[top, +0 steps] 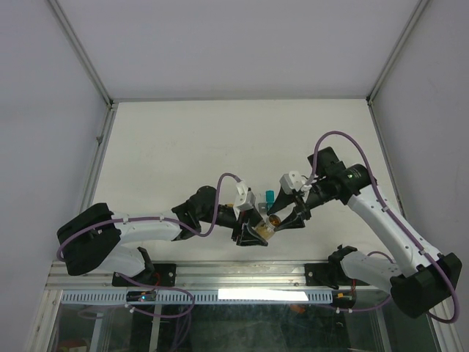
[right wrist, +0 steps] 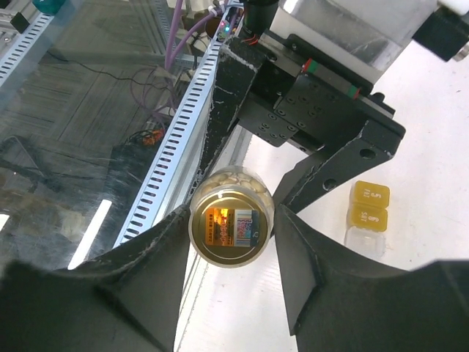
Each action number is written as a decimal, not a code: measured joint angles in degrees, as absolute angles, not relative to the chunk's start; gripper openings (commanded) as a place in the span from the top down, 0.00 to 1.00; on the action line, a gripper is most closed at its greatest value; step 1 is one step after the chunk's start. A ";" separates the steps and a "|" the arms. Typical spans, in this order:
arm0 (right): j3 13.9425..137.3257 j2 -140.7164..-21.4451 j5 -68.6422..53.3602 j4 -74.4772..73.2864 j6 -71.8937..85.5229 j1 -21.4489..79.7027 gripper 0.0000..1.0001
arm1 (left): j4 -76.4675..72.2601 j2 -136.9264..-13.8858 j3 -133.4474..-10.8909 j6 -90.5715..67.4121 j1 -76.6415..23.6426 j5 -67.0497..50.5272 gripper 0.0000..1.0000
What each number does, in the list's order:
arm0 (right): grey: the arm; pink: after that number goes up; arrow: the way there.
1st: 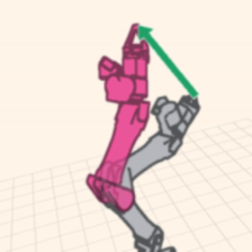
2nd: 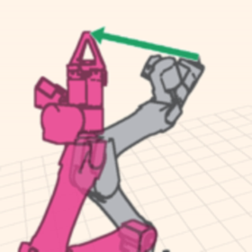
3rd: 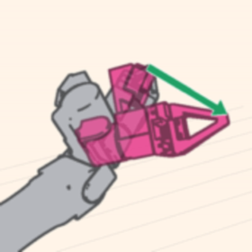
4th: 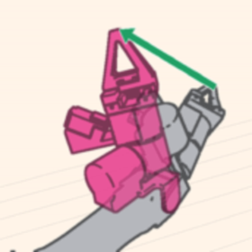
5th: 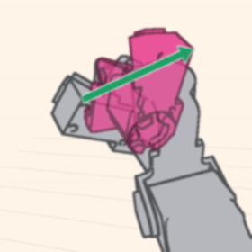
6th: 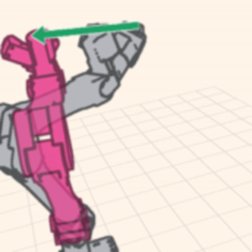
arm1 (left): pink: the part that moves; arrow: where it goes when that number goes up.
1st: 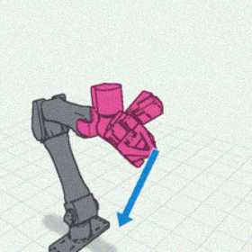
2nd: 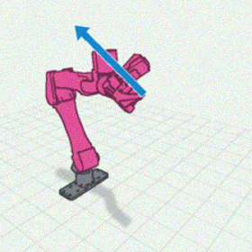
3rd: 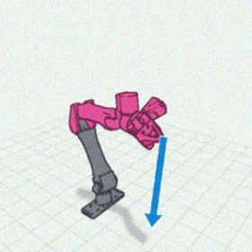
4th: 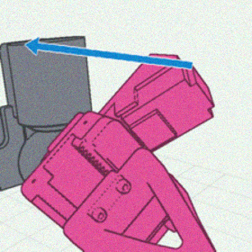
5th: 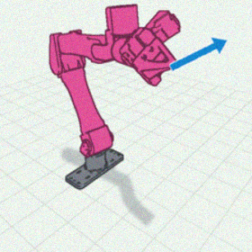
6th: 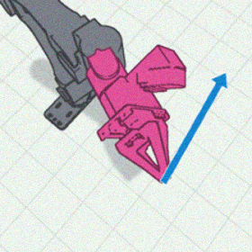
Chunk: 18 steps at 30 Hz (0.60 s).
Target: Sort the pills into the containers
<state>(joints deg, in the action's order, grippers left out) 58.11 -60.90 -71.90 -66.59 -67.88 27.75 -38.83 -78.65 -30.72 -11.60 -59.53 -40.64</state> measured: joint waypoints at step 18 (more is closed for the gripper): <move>56.62 -59.42 -53.78 -48.47 -30.20 19.29 0.52 | -33.12 -83.15 -37.52 -5.89 -68.86 4.60 1.00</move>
